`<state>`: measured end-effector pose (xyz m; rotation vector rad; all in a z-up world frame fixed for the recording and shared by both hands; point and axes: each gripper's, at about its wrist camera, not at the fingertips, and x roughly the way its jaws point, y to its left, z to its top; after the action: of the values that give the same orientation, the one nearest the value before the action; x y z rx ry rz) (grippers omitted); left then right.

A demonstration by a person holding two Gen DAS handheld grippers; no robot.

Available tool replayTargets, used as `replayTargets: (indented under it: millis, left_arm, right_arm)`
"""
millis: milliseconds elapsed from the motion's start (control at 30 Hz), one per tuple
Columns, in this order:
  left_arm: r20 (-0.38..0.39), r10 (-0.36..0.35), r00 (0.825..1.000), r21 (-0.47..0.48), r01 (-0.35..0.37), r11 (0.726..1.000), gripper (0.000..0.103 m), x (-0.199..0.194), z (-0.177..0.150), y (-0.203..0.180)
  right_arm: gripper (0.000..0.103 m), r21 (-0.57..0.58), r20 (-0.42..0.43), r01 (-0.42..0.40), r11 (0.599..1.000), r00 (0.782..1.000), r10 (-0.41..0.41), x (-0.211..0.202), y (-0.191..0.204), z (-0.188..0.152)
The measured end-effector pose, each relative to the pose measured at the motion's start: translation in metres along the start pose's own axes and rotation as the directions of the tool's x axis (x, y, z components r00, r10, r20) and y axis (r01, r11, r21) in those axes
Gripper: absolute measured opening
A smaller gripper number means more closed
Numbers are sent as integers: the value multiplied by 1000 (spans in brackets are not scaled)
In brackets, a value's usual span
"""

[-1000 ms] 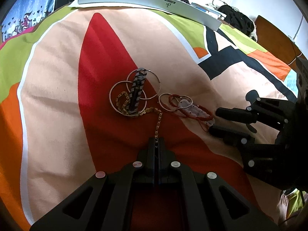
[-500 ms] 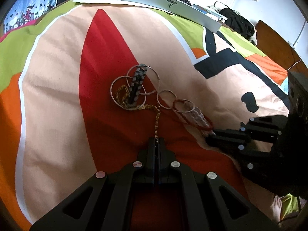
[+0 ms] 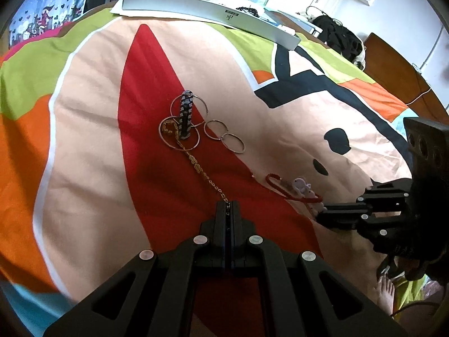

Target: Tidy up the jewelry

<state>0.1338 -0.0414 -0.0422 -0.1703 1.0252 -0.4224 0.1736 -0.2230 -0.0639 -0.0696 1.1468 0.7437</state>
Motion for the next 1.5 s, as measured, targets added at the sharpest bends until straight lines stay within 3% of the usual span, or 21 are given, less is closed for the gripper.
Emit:
replayTargets:
  millis: [67, 300, 500, 667, 800, 933, 1167, 1333, 1500]
  left_arm:
    - [4, 1, 1000, -3, -1, 1000, 0, -3, -4, -4]
    - [3, 20, 1000, 17, -20, 1000, 0, -7, -14, -15]
    - [-10, 21, 1000, 18, -20, 1000, 0, -9, -21, -21]
    - [-34, 11, 999, 36, -10, 999, 0, -14, -32, -31]
    - [-29, 2, 1000, 42, -1, 999, 0, -21, -35, -38]
    - [-1, 3, 1000, 26, -3, 1000, 0, -31, -29, -38]
    - [46, 43, 998, 35, -45, 998, 0, -49, -2, -28]
    - [76, 51, 996, 23, -53, 998, 0, -50, 11, -20]
    - [75, 49, 996, 0, -49, 999, 0, -45, 20, -13]
  right_arm:
    - [5, 3, -28, -15, 1000, 999, 15, -7, 2, -2]
    - [6, -92, -47, 93, 991, 994, -97, -14, 16, -8]
    - [6, 10, -32, 33, 999, 999, -33, -14, 5, -13]
    - [5, -38, -59, 58, 998, 996, -60, -18, 13, -20]
    - [5, -33, -116, -4, 999, 993, 0, -24, 18, -26]
    - [5, 50, -128, -128, 991, 983, 133, -40, 16, -20]
    - [5, -78, -107, -51, 996, 993, 43, -54, 33, 2]
    - [5, -238, -99, 47, 970, 992, -72, -56, 46, 31]
    - [4, -252, -57, 74, 965, 994, -91, -54, 39, 54]
